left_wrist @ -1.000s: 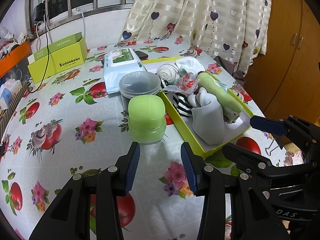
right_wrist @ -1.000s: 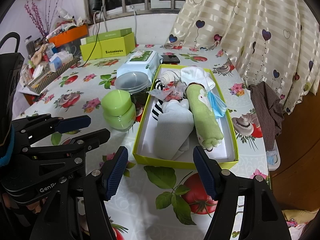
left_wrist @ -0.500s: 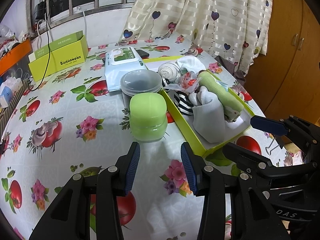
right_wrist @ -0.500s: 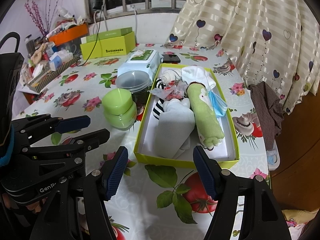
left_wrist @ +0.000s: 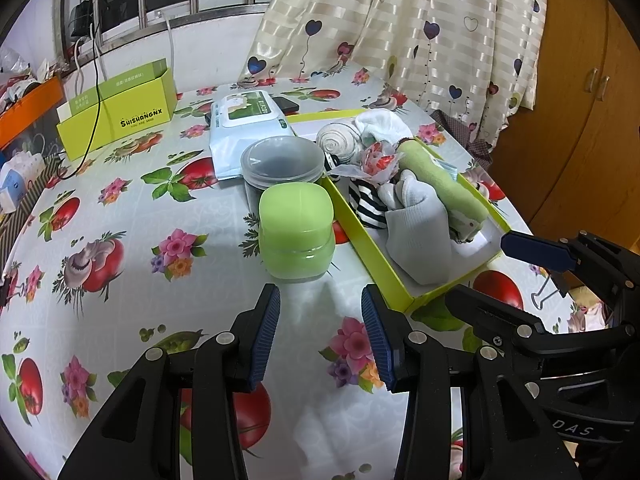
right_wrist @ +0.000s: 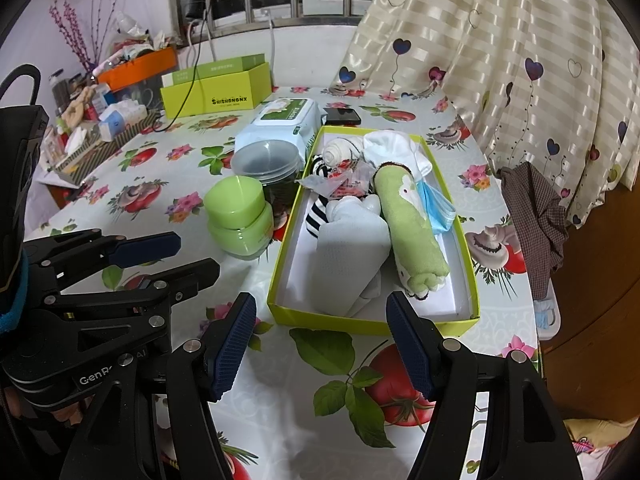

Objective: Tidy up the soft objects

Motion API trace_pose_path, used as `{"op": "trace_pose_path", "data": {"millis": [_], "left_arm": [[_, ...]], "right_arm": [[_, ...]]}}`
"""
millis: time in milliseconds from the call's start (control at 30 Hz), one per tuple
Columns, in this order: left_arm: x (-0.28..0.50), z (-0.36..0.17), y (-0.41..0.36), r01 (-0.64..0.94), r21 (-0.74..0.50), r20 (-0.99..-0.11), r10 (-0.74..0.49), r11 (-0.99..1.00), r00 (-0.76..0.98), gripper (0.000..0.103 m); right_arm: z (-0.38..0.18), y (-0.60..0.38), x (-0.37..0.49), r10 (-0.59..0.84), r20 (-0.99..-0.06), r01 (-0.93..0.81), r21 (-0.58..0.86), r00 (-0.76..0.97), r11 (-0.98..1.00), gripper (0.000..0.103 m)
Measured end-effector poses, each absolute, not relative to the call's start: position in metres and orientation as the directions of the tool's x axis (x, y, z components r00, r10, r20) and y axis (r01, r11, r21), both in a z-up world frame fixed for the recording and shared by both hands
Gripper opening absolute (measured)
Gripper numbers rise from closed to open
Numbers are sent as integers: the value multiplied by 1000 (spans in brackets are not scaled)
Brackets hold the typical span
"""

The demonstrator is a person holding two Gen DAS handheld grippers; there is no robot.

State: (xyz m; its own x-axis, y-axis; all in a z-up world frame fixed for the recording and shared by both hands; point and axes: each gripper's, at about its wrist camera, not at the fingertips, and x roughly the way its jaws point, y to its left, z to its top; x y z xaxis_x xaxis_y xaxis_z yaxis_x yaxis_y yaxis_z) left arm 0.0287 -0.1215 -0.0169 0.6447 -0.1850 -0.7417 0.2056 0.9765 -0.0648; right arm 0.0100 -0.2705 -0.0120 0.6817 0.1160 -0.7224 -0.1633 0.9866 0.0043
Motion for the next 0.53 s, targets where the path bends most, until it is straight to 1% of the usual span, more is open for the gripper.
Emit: {"op": "trace_pose_path", "data": {"millis": [533], "left_arm": [[30, -14, -125, 209, -74, -740, -194, 975, 644, 44]], "right_arm": [[-11, -272, 9, 115, -723, -162, 4, 681, 987, 68]]}}
